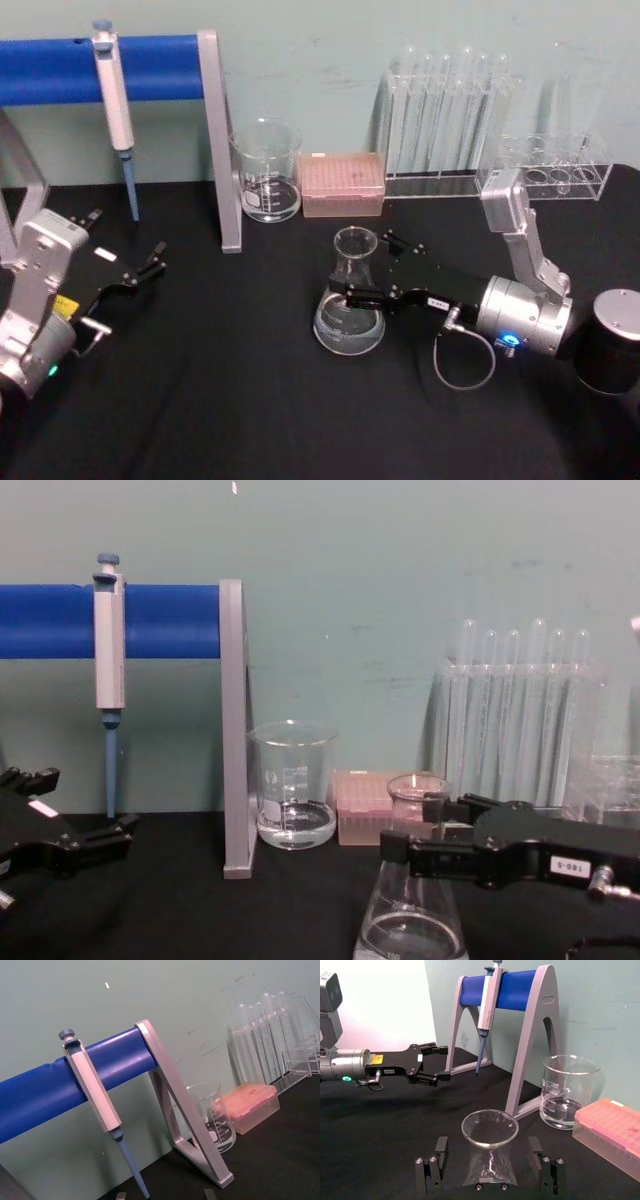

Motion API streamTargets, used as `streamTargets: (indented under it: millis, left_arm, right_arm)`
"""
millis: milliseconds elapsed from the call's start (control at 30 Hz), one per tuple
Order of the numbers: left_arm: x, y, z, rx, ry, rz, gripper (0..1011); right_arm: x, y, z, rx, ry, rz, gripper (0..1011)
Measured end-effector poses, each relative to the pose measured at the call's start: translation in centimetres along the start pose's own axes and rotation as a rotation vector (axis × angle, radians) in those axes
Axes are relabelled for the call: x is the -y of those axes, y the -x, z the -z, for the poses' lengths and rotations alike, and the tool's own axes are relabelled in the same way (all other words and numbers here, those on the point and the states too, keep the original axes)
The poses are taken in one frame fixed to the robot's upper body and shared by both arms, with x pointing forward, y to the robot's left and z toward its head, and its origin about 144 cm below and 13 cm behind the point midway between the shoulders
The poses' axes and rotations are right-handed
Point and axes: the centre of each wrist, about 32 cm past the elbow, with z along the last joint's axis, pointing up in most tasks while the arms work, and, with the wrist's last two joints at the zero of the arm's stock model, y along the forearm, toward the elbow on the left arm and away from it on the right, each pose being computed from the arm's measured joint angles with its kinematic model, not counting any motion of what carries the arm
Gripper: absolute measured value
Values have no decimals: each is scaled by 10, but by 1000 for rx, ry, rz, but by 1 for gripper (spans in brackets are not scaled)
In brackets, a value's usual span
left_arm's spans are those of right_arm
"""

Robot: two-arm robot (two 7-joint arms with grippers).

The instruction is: Grasp the erlenmeyer flask with one hand, shake it three times, then place it back.

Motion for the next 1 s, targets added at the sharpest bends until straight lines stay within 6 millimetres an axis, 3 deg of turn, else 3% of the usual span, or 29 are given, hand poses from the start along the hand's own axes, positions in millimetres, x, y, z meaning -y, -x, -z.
streamTargets:
  millis: [1000]
  left_arm:
    - [0,0,0,0,0,0,1001]
  right_arm:
    - [-1,0,0,5,1,-1,1002]
